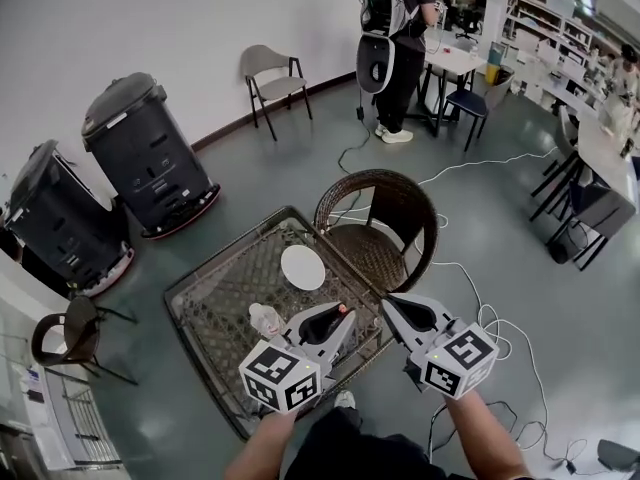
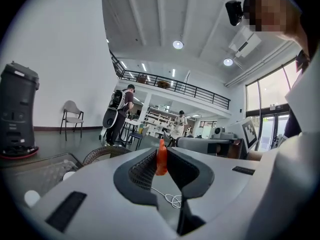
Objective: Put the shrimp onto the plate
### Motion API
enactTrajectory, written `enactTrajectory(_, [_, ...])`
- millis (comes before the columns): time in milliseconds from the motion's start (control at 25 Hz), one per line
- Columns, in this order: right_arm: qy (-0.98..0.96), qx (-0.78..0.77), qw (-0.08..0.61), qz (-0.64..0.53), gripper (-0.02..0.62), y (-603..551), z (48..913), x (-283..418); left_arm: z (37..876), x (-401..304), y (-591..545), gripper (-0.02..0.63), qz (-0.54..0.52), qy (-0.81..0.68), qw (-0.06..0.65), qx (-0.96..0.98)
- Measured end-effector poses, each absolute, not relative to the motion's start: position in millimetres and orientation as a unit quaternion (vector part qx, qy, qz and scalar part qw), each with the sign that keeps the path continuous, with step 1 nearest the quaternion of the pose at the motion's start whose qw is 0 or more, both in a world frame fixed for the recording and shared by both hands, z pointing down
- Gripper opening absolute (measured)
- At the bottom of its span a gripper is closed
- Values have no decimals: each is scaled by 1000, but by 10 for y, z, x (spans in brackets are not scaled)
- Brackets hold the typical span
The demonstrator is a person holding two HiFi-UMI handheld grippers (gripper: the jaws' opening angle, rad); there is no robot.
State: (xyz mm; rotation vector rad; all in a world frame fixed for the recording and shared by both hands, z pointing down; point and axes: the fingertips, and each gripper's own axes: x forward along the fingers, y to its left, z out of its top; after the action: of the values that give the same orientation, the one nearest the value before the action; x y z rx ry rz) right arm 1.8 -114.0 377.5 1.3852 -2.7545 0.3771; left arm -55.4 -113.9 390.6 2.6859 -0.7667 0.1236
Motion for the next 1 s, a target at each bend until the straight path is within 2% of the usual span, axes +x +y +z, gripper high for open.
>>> enactTrajectory(680, [-903, 390, 22, 177, 6, -1966, 4188, 79, 4268, -427, -2049, 63, 85, -356, 186, 912])
enactTrajectory(1000, [-924, 338, 59, 171, 6, -2326, 4539, 220, 4623, -334, -2439, 63, 112, -431, 209, 871])
